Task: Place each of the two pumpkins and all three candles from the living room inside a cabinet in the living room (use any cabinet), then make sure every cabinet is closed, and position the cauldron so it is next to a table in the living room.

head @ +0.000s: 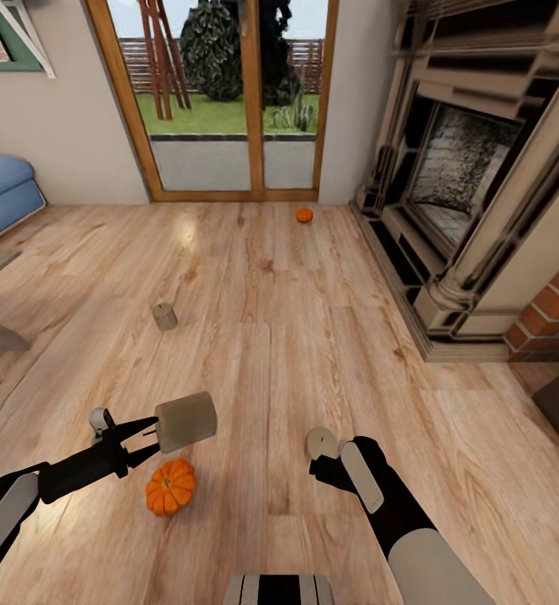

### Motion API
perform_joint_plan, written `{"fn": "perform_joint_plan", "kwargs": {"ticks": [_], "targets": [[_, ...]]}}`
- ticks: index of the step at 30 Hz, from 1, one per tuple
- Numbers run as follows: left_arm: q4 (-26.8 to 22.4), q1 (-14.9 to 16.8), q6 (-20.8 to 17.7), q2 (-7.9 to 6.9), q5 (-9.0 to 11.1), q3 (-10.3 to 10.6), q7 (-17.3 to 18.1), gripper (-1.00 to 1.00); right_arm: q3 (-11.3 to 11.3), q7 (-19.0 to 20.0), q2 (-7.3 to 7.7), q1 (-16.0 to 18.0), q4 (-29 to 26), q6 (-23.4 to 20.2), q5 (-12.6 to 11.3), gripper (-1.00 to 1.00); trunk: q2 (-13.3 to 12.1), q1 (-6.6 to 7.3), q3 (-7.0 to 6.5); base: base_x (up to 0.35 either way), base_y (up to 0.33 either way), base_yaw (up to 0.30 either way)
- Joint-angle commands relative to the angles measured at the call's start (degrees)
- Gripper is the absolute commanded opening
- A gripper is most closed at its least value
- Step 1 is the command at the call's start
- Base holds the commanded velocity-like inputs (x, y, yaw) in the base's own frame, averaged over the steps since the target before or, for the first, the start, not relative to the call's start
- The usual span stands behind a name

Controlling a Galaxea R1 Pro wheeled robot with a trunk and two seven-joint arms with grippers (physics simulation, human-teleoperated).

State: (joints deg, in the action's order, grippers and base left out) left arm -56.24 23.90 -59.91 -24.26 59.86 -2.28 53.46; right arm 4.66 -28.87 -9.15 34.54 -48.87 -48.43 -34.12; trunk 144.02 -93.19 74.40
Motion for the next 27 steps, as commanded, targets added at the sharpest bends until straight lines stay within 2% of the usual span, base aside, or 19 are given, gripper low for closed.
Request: {"fn": "perform_joint_plan", "kwargs": {"ticks": [1,8,21,27], "targets": [[-0.01,0.0,-0.07,0.0,0.13,0.0,-0.03,-1.0,0.0,-0.02,0.01,0.0,0.0,0.0,0.01,1.0,0.02,-0.02,0.23,0.0,0.0,0.0],[-0.01,-0.03,-0.08,0.0,0.11,0.07,-0.03,-1.0,0.0,-0.04,-0.02,0.0,0.0,0.0,0.02,1.0,0.02,-0.02,0.23,0.014,0.0,0.0],[-0.01,-0.06,-0.04,-0.09,0.08,0.03,-0.03,-1.0,0.03,-0.02,0.0,0.0,0.0,0.0,0.11,1.0,0.02,-0.02,0.23,0.264,-0.006,0.0],[-0.01,-0.06,-0.03,-0.09,0.08,0.0,-0.03,-1.0,0.09,-0.05,-0.25,0.0,-0.28,0.0,0.05,1.0,0.02,-0.02,0.23,0.117,-0.168,0.003]]}}
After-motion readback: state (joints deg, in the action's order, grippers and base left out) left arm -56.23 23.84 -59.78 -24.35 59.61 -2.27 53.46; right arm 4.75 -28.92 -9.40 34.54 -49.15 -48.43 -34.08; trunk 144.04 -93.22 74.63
